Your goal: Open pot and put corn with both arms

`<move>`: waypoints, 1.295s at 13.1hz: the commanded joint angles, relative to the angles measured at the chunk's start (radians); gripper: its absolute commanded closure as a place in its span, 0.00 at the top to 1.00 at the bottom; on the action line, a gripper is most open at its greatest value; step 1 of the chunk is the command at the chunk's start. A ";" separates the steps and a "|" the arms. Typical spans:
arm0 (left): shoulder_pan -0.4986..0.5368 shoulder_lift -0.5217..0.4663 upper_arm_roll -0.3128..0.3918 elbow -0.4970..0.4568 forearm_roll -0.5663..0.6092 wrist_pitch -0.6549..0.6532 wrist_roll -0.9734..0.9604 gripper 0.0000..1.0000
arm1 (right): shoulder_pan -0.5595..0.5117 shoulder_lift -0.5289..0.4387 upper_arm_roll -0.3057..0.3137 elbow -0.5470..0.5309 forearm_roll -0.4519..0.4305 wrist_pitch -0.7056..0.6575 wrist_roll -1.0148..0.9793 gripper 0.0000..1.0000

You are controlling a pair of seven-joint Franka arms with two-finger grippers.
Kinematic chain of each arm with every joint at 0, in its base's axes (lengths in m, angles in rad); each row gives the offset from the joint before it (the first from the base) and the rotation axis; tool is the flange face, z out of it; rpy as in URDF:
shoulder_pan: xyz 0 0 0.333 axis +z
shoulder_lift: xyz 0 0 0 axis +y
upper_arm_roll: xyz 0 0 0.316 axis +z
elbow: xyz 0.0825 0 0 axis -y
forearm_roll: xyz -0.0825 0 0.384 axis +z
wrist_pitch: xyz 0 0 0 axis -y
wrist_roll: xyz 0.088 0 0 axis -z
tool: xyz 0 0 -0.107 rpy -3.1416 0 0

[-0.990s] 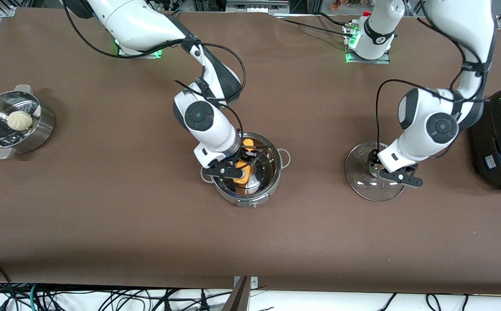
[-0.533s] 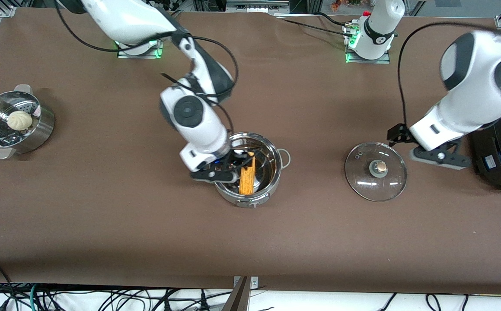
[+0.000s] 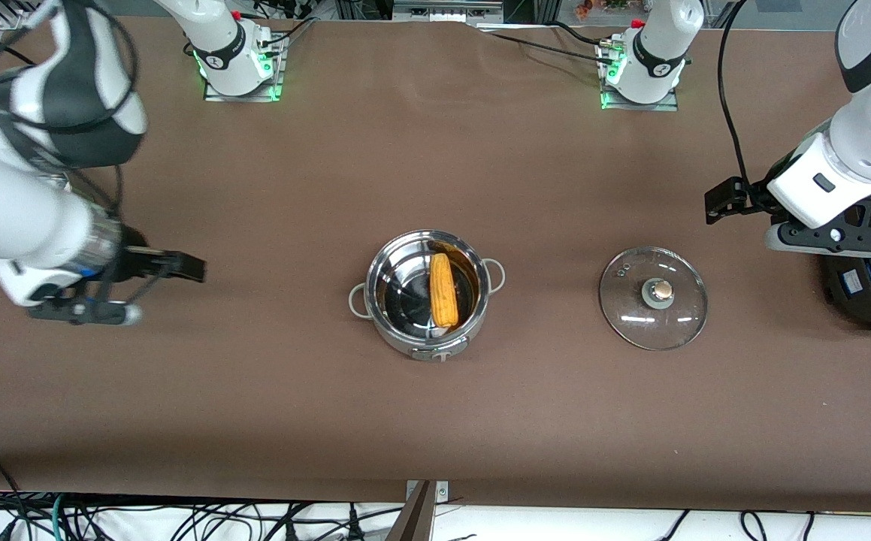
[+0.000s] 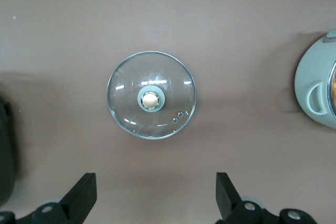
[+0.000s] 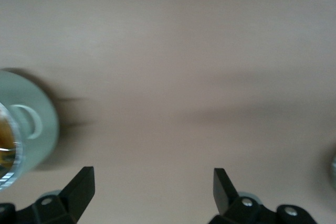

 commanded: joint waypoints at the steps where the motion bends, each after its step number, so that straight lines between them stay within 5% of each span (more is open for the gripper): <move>1: 0.004 0.023 0.002 0.043 -0.009 -0.030 -0.027 1.00 | -0.045 -0.017 -0.048 -0.031 0.003 -0.042 -0.099 1.00; 3: 0.018 0.025 0.010 0.072 -0.020 -0.028 -0.018 1.00 | -0.060 -0.070 -0.069 -0.082 0.014 -0.013 -0.150 1.00; 10: 0.072 -0.014 0.004 0.026 -0.023 -0.026 0.105 1.00 | -0.071 -0.401 -0.069 -0.516 -0.020 0.124 -0.071 1.00; 13: 0.070 -0.026 0.002 0.014 -0.015 -0.031 0.099 1.00 | -0.071 -0.431 -0.072 -0.528 -0.023 0.136 -0.104 1.00; 17: 0.070 -0.057 0.000 -0.034 -0.011 -0.036 0.093 1.00 | -0.071 -0.336 -0.072 -0.404 -0.034 0.096 -0.114 1.00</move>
